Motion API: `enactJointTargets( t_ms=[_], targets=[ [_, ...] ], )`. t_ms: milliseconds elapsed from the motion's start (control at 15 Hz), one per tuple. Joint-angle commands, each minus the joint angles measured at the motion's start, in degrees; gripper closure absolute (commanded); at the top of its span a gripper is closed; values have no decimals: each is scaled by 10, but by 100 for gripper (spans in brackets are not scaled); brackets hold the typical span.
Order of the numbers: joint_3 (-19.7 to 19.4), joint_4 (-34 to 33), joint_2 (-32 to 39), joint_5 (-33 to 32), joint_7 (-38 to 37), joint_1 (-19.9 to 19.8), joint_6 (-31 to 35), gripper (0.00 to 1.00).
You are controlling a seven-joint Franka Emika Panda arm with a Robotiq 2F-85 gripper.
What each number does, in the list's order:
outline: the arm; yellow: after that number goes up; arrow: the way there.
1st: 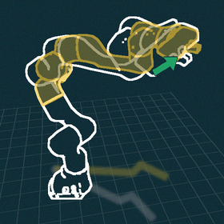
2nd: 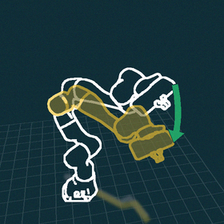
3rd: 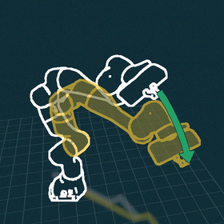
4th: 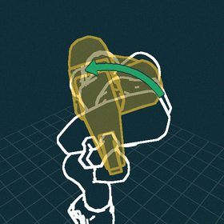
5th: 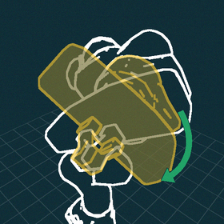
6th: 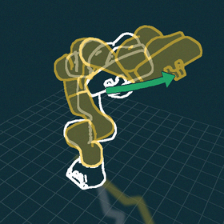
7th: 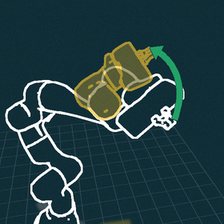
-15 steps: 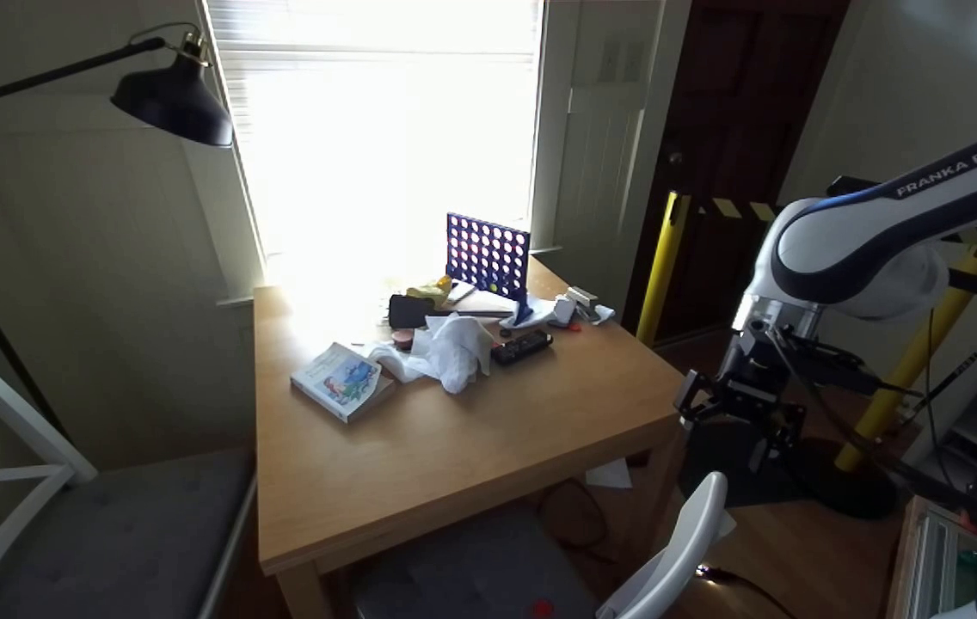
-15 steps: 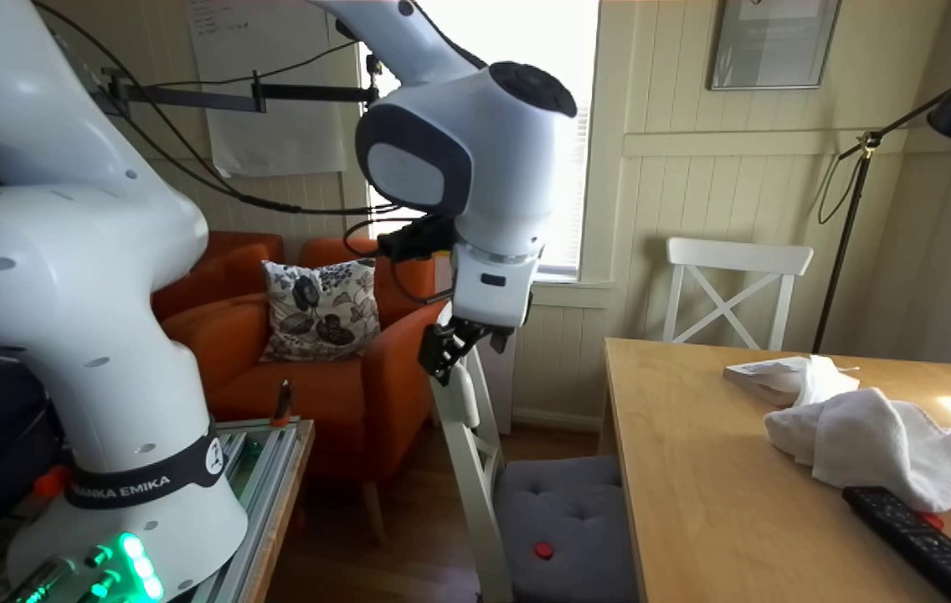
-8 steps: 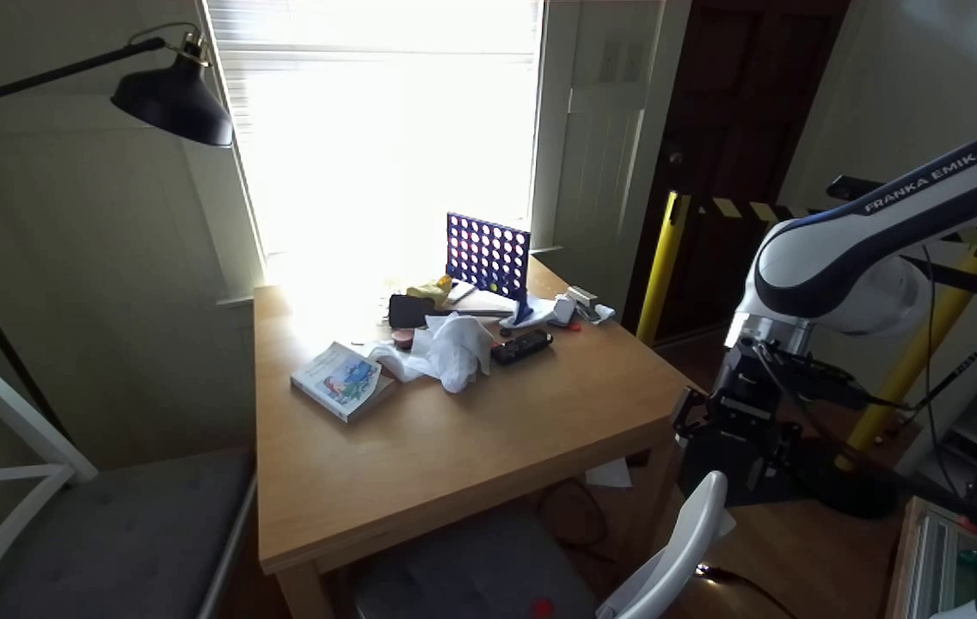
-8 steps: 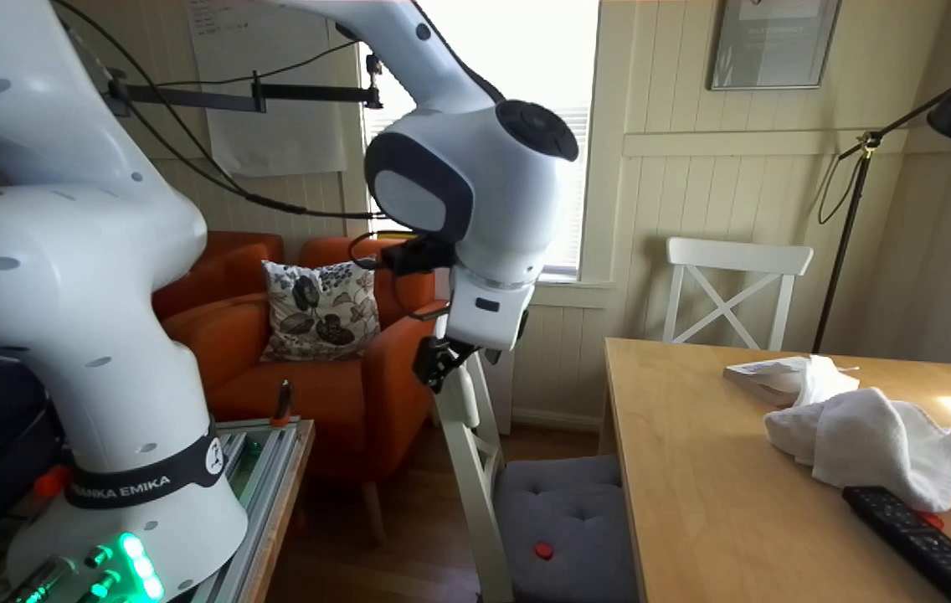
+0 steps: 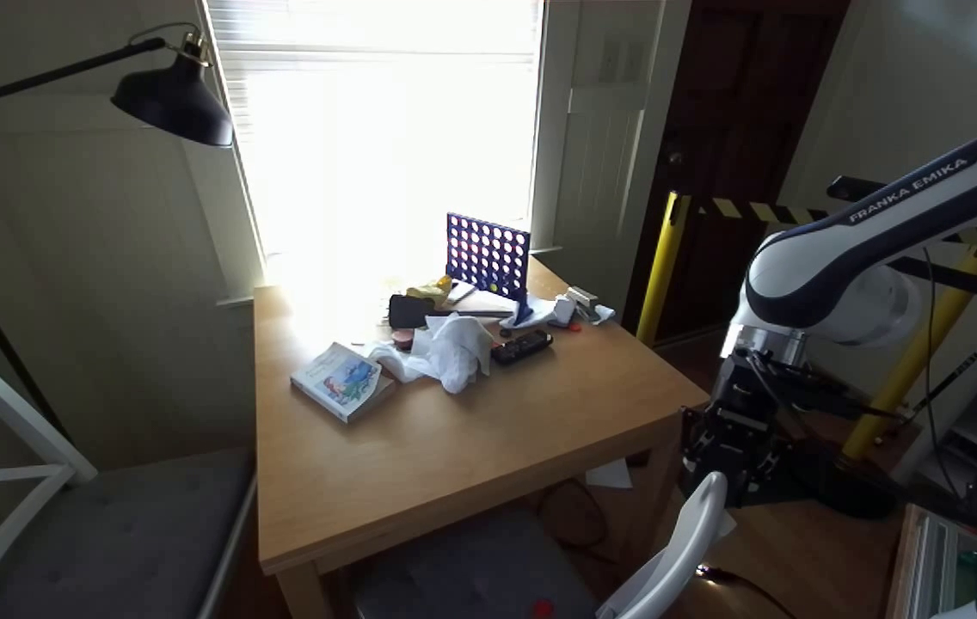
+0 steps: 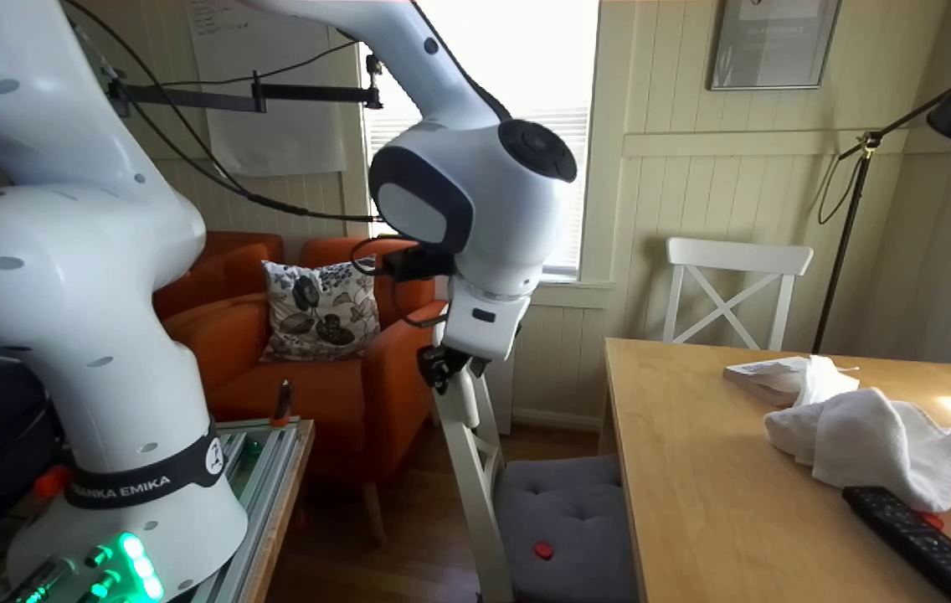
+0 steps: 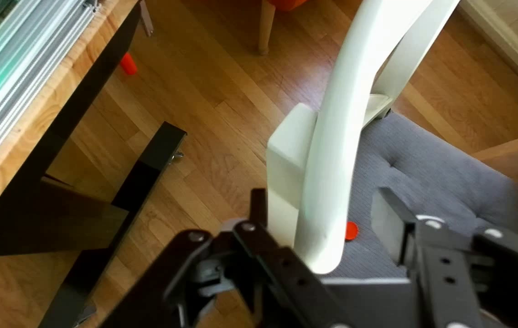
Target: Pull out the chair
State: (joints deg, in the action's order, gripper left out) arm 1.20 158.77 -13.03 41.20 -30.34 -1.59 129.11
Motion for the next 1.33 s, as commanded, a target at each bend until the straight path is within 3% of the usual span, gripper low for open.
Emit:
enactJointTargets(
  t_ms=[0, 200, 267, 400, 533, 800, 1267],
  targets=[
    [2, 0, 14, 14, 5, 2, 21, 50],
    [2, 0, 14, 13, 7, 3, 30, 53],
    [2, -1, 12, 15, 7, 3, 28, 76],
    [1, -1, 8, 18, -4, 3, 18, 79],
    [-4, 1, 4, 27, -12, 1, 1, 93],
    [-24, 5, 3, 82, -46, -14, -11, 93],
    [-47, 16, -9, 133, -27, -31, -17, 93]
  ],
)
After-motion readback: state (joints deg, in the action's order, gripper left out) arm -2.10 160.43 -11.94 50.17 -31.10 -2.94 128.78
